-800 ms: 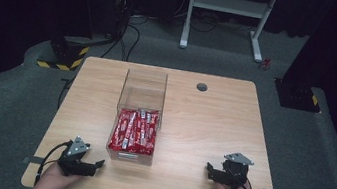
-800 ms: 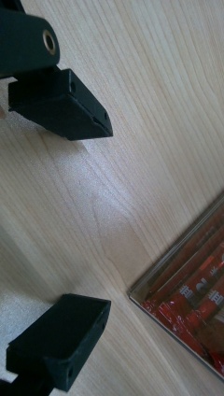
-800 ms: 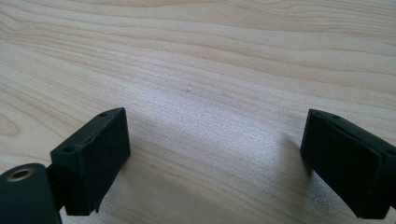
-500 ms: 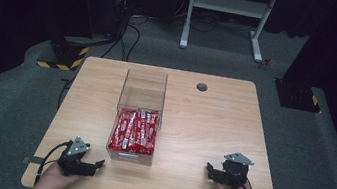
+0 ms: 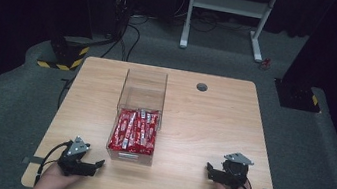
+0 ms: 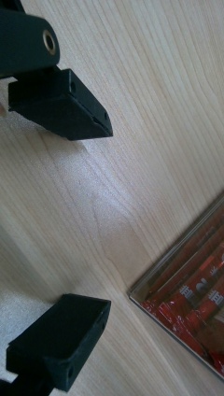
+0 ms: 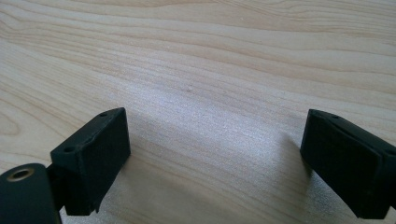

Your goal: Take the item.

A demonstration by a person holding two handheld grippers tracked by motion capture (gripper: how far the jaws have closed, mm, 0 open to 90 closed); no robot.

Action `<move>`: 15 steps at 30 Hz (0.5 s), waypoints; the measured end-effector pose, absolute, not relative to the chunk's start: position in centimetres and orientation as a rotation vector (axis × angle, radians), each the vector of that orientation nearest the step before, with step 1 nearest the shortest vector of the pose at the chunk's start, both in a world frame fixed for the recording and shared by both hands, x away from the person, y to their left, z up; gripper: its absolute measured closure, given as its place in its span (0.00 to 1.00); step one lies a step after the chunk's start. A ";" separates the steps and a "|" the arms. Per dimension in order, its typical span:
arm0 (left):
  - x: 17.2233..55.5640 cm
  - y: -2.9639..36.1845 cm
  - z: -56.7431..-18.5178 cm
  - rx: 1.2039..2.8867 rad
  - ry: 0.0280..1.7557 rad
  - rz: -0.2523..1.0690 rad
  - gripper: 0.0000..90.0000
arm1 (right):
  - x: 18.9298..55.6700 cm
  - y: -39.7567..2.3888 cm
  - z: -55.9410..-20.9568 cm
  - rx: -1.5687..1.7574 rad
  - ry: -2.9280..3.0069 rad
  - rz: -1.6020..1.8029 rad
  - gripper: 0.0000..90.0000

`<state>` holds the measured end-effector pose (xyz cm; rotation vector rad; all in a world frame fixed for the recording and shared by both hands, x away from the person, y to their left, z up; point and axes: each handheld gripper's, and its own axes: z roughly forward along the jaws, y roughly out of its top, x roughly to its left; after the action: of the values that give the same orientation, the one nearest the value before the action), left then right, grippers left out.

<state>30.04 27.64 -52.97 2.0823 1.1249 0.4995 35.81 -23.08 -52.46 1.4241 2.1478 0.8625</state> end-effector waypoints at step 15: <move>30.0 27.7 -53.0 2.074 1.133 0.489 0.17 | 35.6 -23.2 -52.2 1.406 2.139 0.890 0.11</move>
<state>30.04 27.67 -52.97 2.0741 1.1333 0.4888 35.57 -23.21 -52.23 1.4059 2.1387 0.8900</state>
